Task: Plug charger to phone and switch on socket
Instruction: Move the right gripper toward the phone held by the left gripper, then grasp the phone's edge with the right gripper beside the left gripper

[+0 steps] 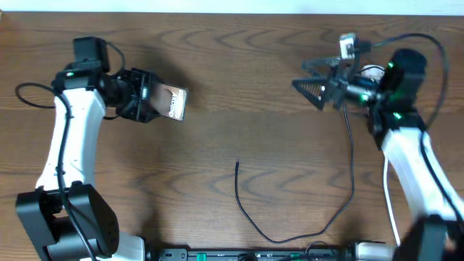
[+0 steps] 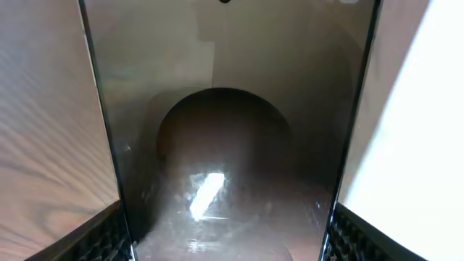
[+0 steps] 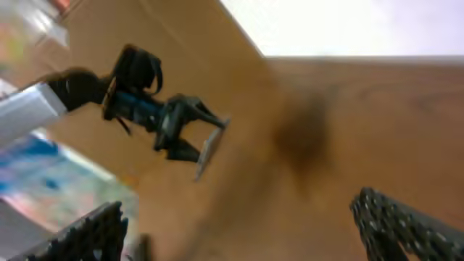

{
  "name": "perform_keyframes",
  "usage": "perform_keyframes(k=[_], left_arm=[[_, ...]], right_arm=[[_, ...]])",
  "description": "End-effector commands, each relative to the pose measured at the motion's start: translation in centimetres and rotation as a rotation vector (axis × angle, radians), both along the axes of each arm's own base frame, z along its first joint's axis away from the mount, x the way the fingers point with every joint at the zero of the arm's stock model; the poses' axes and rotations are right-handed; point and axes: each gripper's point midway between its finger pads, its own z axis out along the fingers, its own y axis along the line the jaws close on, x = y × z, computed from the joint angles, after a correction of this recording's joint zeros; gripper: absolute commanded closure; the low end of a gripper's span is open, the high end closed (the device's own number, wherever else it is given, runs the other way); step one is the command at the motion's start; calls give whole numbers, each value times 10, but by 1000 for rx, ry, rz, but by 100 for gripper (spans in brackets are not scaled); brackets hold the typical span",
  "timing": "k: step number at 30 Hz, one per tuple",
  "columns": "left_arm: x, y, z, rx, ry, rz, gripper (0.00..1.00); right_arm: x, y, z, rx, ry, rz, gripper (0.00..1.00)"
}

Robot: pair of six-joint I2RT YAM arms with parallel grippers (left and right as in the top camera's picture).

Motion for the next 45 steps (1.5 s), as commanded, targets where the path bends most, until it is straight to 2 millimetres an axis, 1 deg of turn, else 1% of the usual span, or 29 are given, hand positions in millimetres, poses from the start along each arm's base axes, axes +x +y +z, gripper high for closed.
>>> perform_keyframes(k=[1,3,5,6,8,10,12,13,14,15,17,19,21,23,32,35,36,37,38,39,40,41,44,45], left_arm=[[4,8,6,123,3,96,93],[5,6,5,140,10,109,93],[4,4,4,156,17,121,93],[5,1,4,159,17,120,93],[5,-2,4,154,19,122,93],[5,-6,4,149,23,125,92],[4,-7,4,148,24,124,93],[4,-7,4,149,25,123,93],[4,-7,3,148,26,123,93],[4,-7,3,147,26,123,93],[4,-10,3,141,29,122,92],[3,-18,3,134,35,119,93],[2,-27,4,132,36,104,92],[1,-35,4,130,36,94,93],[-7,-70,4,90,77,103,93],[-9,-79,4,79,85,106,92],[-9,-85,4,70,86,110,92],[-8,-87,5,69,79,107,92],[-7,-88,5,71,74,105,92],[-6,-85,4,93,66,114,93],[-5,-83,4,106,64,120,93],[-5,-82,3,110,63,122,93],[-5,-82,3,106,67,128,93],[-5,-82,3,106,67,129,92]], right_arm=[[11,19,-30,142,390,91,1],[17,29,-46,148,442,97,1],[20,44,-65,138,475,112,1],[21,61,-84,122,516,112,1],[20,79,-100,103,550,115,1],[14,106,-120,71,581,124,1],[7,128,-127,55,567,152,1],[3,136,-128,51,553,167,1],[-3,150,-128,48,524,196,1],[-8,160,-128,45,505,213,1],[-14,173,-126,40,482,224,1],[-21,188,-124,36,456,232,1],[-22,196,-124,33,442,220,1],[-24,199,-124,32,436,221,1],[-26,204,-124,28,436,214,1],[-28,208,-125,31,461,213,2],[-29,210,-125,38,499,203,8],[-29,211,-125,42,518,197,9],[-28,212,-124,53,548,188,13],[-28,212,-123,60,559,183,20],[-28,212,-123,62,568,181,30],[-27,212,-123,64,576,180,35],[-27,212,-123,64,575,179,41],[-27,212,-123,64,575,176,48]])
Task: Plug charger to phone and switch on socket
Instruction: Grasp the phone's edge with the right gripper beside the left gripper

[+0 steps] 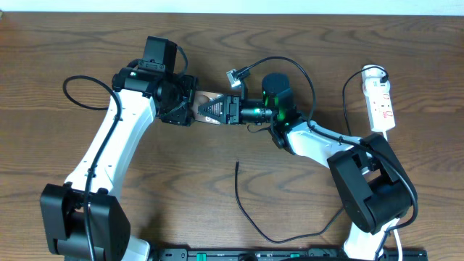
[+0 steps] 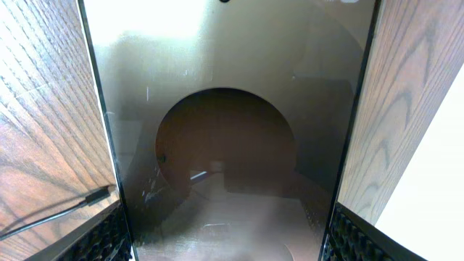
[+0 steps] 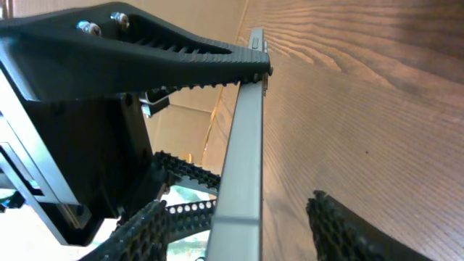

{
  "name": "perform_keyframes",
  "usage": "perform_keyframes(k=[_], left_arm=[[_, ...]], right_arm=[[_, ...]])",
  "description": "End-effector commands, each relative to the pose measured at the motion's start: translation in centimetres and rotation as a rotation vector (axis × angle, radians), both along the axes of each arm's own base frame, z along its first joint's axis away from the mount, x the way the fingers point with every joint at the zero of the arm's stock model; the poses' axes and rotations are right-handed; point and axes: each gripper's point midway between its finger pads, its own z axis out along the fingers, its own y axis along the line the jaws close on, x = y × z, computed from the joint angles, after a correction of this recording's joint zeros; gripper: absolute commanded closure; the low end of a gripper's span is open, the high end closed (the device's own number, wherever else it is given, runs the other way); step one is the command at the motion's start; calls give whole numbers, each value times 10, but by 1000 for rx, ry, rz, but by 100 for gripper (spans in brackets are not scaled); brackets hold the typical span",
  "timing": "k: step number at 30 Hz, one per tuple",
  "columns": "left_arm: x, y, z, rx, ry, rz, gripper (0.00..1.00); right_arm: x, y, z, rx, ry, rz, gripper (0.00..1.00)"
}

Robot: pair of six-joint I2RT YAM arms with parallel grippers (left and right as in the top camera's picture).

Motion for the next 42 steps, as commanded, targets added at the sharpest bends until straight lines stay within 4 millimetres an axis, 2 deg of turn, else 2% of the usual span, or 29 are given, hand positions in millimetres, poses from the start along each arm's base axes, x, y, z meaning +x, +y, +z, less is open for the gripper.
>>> perform_keyframes(k=[1,12,24,29,36,42], left_arm=[[6,1,16,-2,-46,22,93],[5,-10,17,1,-57,-1,93],[6,-6,14,67,-72,5,92],[5,-6,14,69,-66,5,93],[2,-5,13,72,-55,5,93],[2,-5,12,73,-52,5,93]], right_arm=[[3,3,1,2,12,-12,52],[-10,23,-1,-11,0,-9,57],[-5,21,-6,-35,-1,-38,61],[1,17,-19,-85,17,-89,63],[10,15,-20,-99,-20,-131,62],[13,15,-19,-96,-31,-146,66]])
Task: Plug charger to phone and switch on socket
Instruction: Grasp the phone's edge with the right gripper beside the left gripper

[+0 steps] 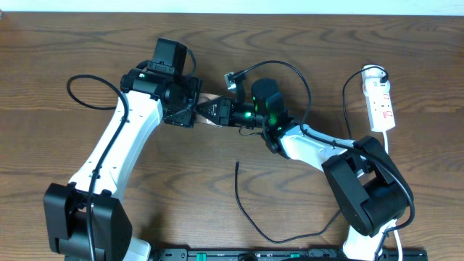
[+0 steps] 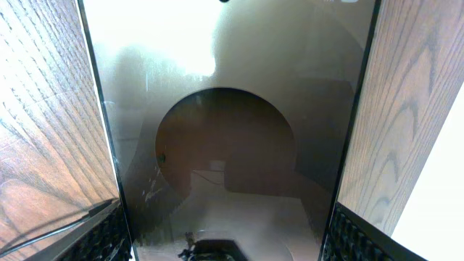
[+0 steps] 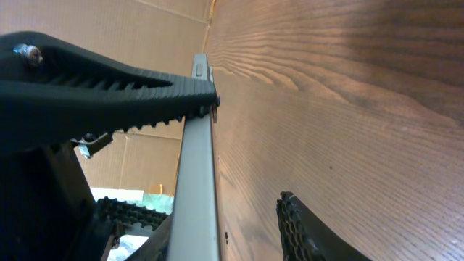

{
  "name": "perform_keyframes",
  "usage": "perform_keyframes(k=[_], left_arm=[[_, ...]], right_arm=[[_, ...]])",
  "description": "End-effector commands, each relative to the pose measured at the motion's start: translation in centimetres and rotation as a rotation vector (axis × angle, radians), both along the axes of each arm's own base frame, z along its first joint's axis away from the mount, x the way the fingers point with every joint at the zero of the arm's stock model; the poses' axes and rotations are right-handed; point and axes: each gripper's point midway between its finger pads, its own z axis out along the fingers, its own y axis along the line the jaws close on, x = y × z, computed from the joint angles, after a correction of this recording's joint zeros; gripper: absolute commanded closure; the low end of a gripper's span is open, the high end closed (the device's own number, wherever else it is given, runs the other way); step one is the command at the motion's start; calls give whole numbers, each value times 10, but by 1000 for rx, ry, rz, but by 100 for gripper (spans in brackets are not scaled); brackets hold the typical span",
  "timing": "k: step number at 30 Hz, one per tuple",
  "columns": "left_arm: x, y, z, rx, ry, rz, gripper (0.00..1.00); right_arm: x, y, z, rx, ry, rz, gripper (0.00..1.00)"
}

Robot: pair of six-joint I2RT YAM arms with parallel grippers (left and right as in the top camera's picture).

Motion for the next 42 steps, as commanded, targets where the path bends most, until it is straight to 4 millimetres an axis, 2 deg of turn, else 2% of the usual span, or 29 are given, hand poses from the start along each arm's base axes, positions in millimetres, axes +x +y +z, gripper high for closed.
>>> perform_keyframes(k=[1,4,13,19,24,42], left_arm=[[4,0,15,4,-44,3,92],[5,3,15,19,-48,10,92],[6,7,14,51,-58,-4,93],[5,3,13,52,-58,-16,93],[5,5,13,71,-61,-11,93],[5,5,12,72,-60,-12,93]], right_arm=[[2,4,2,-4,-33,-1,66],[2,4,2,-3,-34,-1,71],[-5,9,3,5,-14,19,72],[-8,12,4,10,-17,30,73],[-12,15,16,50,-52,70,80],[-13,15,14,45,-44,69,98]])
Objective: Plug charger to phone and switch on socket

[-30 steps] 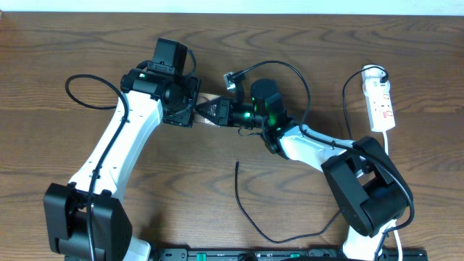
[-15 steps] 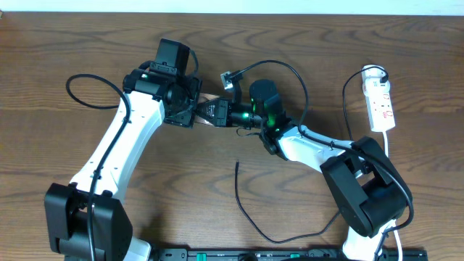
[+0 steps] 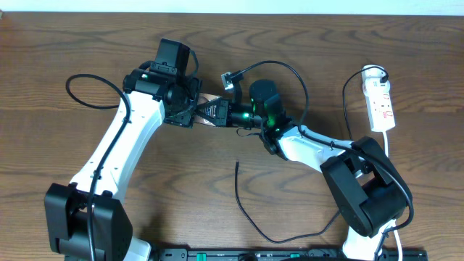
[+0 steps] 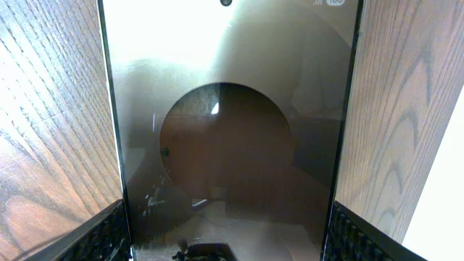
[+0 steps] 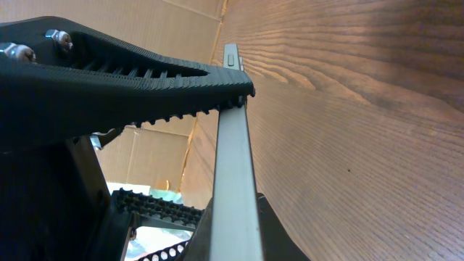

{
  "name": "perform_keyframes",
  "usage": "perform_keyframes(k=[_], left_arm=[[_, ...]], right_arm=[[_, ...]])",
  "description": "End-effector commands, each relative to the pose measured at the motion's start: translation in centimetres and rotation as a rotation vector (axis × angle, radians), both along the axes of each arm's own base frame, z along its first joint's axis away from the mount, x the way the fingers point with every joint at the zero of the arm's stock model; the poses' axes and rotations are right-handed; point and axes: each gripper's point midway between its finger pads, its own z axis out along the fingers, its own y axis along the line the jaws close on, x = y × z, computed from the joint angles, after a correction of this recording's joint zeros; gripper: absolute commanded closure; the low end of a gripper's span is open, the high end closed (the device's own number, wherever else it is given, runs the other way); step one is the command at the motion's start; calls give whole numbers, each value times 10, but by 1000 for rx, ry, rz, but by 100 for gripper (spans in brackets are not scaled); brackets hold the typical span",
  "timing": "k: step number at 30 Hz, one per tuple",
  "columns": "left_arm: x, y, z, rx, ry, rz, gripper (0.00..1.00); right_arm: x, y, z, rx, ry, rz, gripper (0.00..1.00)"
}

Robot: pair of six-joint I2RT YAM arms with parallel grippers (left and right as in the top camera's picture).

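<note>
The phone hangs above the back middle of the table, between my two grippers. My left gripper is shut on its long edges; the glossy screen fills the left wrist view between the fingers. My right gripper is shut on the phone's free end. In the right wrist view the phone is edge-on, with the upper finger on top and the lower one pressed underneath. The black charger cable's loose end lies on the table below. The white socket strip lies at the far right.
The charger cable loops over the front of the table toward the front edge. A thin cable arches over the right wrist. A black cable loop trails by the left arm. A dark rail runs along the front edge.
My right gripper's lower finger, which stood apart from the phone, now presses against its underside, so the right gripper has shut on the phone. The left gripper still holds it.
First my left gripper held the phone up at the left while my right gripper stood open far to the right. Then both met at the back middle, the right gripper's open fingers straddling the phone's end. It stayed open one moment longer and is now shut on it.
</note>
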Motion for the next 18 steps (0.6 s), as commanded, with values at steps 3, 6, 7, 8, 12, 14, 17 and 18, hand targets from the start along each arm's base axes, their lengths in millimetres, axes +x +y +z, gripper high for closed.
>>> perform_keyframes(k=[3,6,7,8,12,14,17,18], left_arm=[[3,0,14,11,-43,-15,83],[3,0,14,11,-43,-14,51],[3,0,14,11,-43,-14,41],[3,0,14,11,-43,-14,28],[2,0,13,13,-38,-14,14],[0,1,12,15,-29,-14,12],[-3,3,11,22,-16,-14,12],[-3,3,11,24,-16,-19,12]], right_arm=[[-6,6,5,15,-22,42,99],[-6,6,5,15,-22,41,99],[-6,6,5,15,-22,41,99],[-6,6,5,15,-23,42,99],[-6,6,5,15,-23,41,99],[-5,6,5,15,-23,40,99],[-2,3,5,14,-23,31,99],[0,1,5,14,-22,26,99]])
